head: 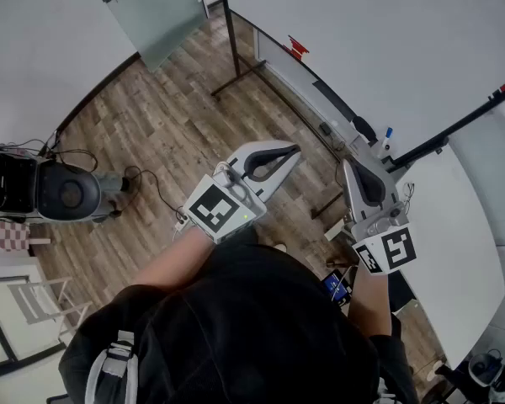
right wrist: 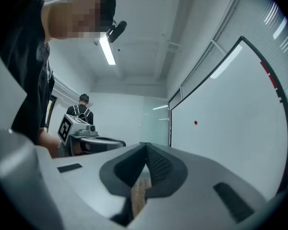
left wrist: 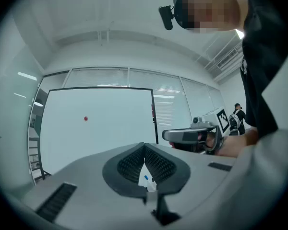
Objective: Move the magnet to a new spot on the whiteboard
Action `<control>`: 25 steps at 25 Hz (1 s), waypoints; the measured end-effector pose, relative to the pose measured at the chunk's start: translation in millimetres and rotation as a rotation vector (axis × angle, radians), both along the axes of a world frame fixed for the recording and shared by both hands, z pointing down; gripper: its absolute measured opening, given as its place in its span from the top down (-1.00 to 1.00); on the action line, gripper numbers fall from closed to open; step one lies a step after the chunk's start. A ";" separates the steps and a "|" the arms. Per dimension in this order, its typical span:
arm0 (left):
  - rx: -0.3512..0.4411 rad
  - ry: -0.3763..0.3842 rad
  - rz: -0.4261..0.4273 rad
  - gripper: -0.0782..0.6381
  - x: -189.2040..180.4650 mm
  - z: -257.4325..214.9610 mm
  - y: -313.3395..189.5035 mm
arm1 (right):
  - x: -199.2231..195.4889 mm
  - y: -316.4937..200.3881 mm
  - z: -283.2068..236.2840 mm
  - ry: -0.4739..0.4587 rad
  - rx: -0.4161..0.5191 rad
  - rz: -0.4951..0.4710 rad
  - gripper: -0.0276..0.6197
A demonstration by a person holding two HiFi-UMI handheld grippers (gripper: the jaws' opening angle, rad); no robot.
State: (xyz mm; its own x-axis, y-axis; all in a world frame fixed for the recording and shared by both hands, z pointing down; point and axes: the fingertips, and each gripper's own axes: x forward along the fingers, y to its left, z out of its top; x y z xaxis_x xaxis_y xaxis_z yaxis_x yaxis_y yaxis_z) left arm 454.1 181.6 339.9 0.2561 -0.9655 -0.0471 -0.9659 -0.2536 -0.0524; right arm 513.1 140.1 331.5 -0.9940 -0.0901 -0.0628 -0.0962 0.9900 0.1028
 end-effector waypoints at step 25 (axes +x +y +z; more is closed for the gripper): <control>-0.017 -0.004 -0.028 0.77 -21.1 2.4 25.9 | -22.5 31.8 8.0 -0.002 -0.032 -0.024 0.94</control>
State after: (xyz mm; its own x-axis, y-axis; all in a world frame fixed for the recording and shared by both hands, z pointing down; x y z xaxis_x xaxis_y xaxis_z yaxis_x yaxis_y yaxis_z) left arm 433.0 207.5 342.3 0.2291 -0.9730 -0.0295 -0.9724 -0.2274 -0.0520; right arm 490.6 171.9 339.5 -0.9957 -0.0683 -0.0622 -0.0727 0.9948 0.0712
